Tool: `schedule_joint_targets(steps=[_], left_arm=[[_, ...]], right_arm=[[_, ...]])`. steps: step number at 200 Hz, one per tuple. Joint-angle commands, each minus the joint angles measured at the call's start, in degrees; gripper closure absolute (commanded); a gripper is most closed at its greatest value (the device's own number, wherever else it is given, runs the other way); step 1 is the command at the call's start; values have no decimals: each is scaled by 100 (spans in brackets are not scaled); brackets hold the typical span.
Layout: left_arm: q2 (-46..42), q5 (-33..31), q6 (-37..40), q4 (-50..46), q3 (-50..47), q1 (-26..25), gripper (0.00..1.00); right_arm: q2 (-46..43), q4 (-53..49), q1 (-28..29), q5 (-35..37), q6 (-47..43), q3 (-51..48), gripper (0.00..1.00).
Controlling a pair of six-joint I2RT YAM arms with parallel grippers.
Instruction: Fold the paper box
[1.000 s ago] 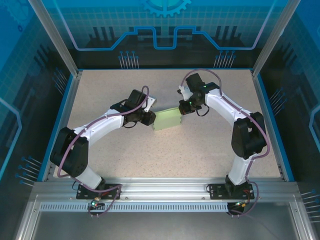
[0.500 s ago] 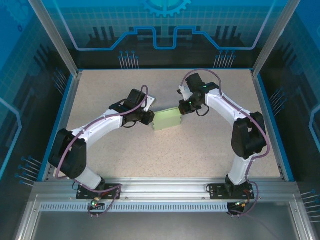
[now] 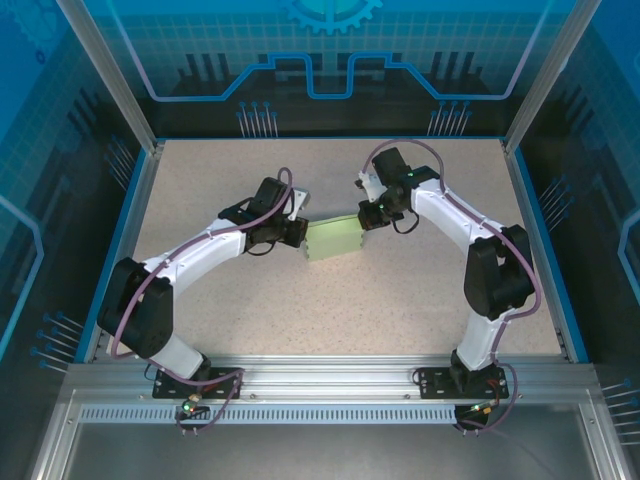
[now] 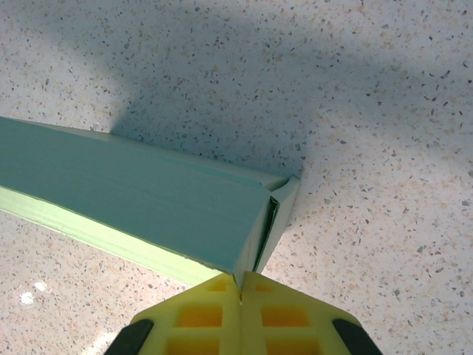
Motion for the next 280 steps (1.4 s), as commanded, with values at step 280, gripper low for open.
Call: schedule_joint_targets(steps=[280], left_arm=[[-254,42,-2259,1104,-750,-253,100]], right_arm=[[-205,89,116,-2,103,-394,100]])
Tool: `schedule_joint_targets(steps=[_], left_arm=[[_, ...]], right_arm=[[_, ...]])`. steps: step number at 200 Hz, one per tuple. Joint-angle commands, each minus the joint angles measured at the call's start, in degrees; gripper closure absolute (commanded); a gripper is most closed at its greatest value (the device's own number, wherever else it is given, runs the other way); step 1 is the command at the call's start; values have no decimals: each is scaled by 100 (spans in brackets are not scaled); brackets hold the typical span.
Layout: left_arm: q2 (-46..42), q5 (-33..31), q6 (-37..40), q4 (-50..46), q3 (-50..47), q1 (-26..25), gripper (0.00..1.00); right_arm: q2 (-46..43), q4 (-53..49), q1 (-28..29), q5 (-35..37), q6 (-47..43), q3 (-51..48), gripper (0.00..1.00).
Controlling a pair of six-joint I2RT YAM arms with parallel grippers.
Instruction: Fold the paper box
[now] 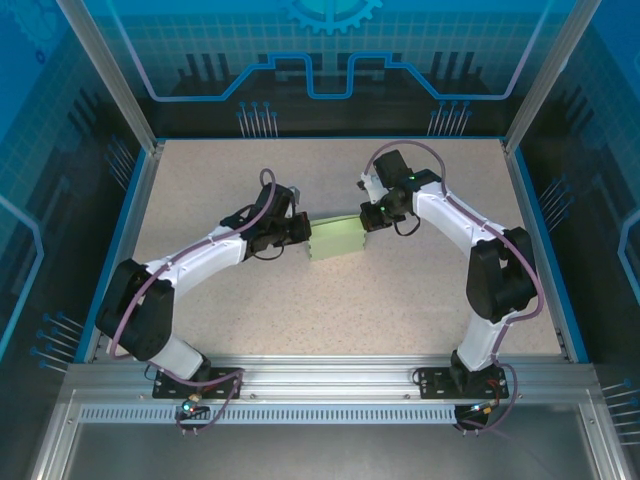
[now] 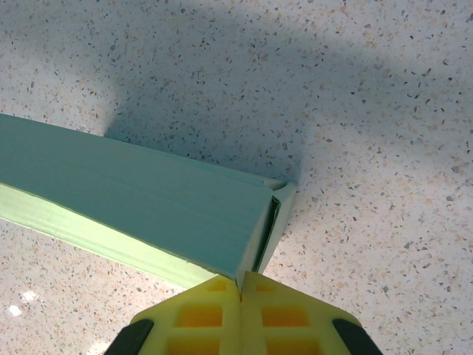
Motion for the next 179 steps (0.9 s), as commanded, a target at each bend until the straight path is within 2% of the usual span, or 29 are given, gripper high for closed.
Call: schedule_joint_targets(steps=[1,42,91,179], left_arm=[[-144,36,224,131,-244,-156,100],[-49,-243,683,210,-480,-391,95],[0,-384,816,339,-544,-472,90],[-329,-287,1319,105,-373,-469,58]], right_arm=[[-82,-108,116,-150,64,-178,100],[-210,200,116,-109,109,-505,100],[-423,519,167,19,175,-884,100],[-522,558,204,157,236,-914,100]])
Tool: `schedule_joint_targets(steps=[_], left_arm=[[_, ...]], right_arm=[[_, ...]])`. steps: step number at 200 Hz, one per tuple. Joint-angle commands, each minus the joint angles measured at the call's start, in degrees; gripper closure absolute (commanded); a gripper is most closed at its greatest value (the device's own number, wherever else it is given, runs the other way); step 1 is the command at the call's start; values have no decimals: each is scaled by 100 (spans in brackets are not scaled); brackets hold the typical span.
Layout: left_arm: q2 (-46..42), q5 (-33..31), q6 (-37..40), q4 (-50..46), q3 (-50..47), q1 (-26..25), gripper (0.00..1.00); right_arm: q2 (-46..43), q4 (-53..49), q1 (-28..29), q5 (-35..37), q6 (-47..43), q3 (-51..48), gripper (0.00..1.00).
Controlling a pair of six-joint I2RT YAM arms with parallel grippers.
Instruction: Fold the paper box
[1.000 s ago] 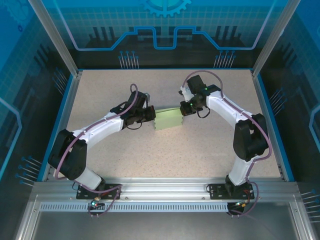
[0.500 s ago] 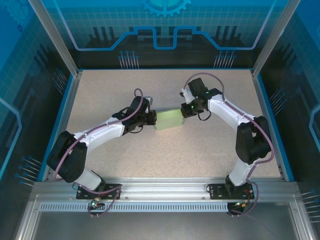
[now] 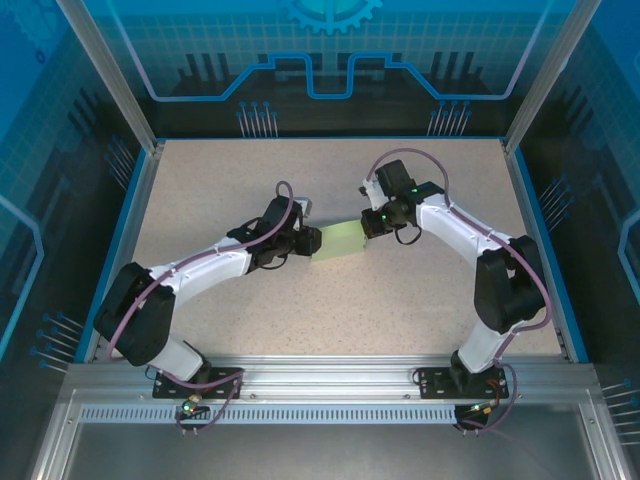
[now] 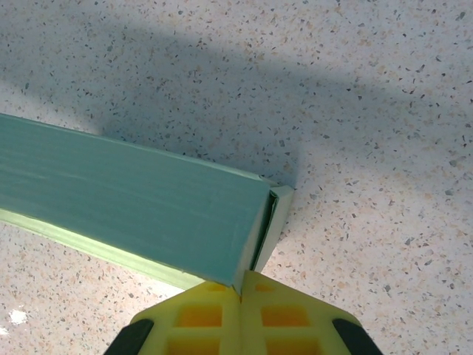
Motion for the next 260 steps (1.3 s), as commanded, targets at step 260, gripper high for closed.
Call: schedule_joint_targets(steps=[260], left_arm=[[177,980,-837,56,105,926,34]], right_arm=[[-113,-187,117,-24,70,-97,100]])
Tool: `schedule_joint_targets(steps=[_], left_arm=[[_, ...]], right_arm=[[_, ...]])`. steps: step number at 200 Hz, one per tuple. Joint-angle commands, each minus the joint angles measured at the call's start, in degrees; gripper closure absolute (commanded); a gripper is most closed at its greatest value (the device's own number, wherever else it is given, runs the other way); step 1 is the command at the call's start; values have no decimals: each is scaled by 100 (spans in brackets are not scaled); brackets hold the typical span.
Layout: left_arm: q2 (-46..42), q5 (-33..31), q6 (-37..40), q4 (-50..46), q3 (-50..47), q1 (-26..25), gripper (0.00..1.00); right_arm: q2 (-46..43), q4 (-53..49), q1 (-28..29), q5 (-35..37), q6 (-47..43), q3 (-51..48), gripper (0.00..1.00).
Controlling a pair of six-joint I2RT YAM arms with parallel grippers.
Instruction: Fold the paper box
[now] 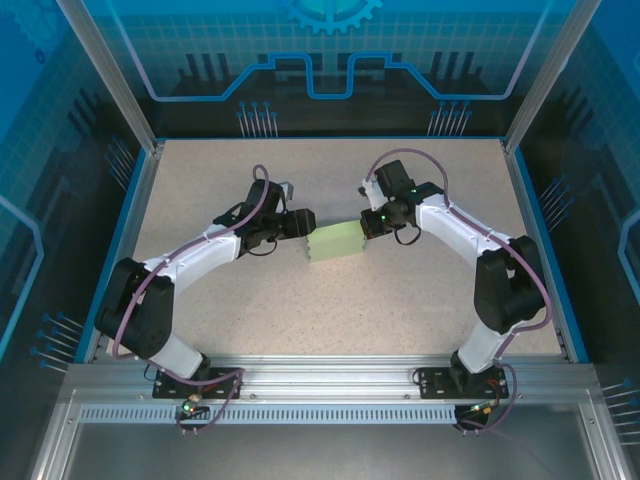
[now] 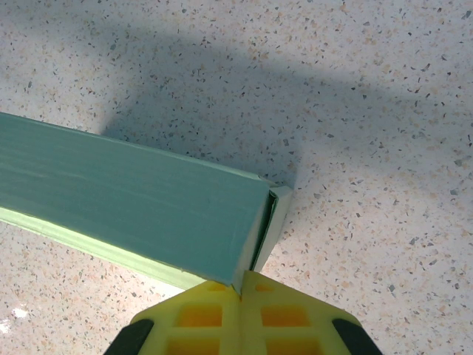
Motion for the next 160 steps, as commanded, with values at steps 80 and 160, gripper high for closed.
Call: schedule_joint_targets(steps=[80,160], left_arm=[[19,360,-302,406,-905,30,37],[103,-130,54,279,-993,-265,36]], right_arm=[[-171,-153,94,35,84,-115,100],[-180,-185,103,25,105,-172,96]])
